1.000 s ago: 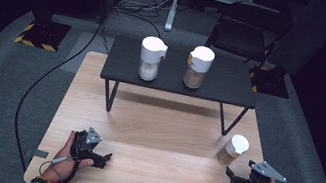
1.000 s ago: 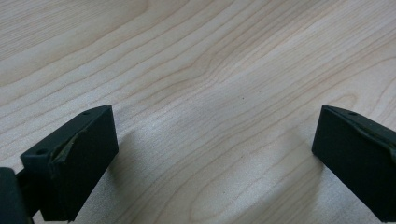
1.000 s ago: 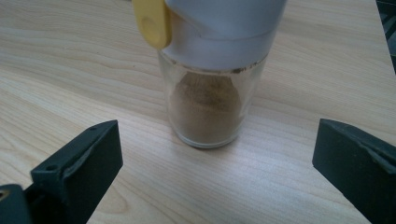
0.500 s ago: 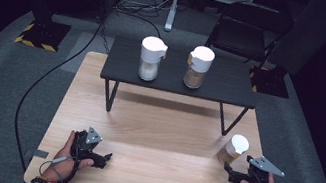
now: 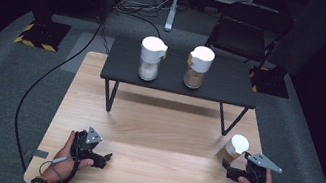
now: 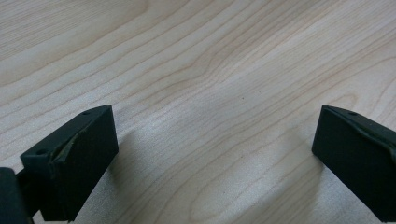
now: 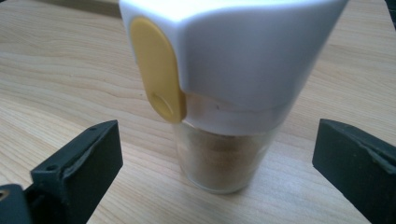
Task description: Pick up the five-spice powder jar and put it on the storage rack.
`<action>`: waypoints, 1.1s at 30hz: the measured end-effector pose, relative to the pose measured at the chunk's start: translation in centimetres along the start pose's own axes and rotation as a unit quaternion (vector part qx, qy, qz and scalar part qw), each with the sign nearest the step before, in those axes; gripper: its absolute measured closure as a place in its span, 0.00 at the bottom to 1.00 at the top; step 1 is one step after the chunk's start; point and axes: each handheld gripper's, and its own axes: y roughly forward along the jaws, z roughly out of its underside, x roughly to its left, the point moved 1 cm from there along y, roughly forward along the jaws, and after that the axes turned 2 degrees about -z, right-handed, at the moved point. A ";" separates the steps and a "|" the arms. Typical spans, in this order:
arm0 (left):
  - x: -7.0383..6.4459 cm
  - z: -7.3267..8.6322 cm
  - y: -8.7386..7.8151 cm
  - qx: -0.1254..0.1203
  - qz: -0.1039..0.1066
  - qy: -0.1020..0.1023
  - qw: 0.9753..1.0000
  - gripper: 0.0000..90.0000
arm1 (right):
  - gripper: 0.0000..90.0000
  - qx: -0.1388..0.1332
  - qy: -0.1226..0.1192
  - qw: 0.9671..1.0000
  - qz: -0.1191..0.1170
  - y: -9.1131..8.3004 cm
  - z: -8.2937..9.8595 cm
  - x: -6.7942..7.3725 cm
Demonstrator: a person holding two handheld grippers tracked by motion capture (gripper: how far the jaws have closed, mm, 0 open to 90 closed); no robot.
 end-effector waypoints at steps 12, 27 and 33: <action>0.0 0.0 0.0 0.000 0.000 0.000 1.000 0.00 | 0.02 0.001 0.003 1.000 0.005 1.1 -0.5 0.1; 0.0 0.0 0.0 0.000 0.000 0.000 1.000 0.00 | 0.03 -0.008 0.028 0.999 0.014 2.8 -0.7 0.0; 0.0 0.0 0.0 0.000 0.000 0.000 1.000 0.00 | 0.18 -0.023 0.038 0.999 0.023 3.0 0.0 0.2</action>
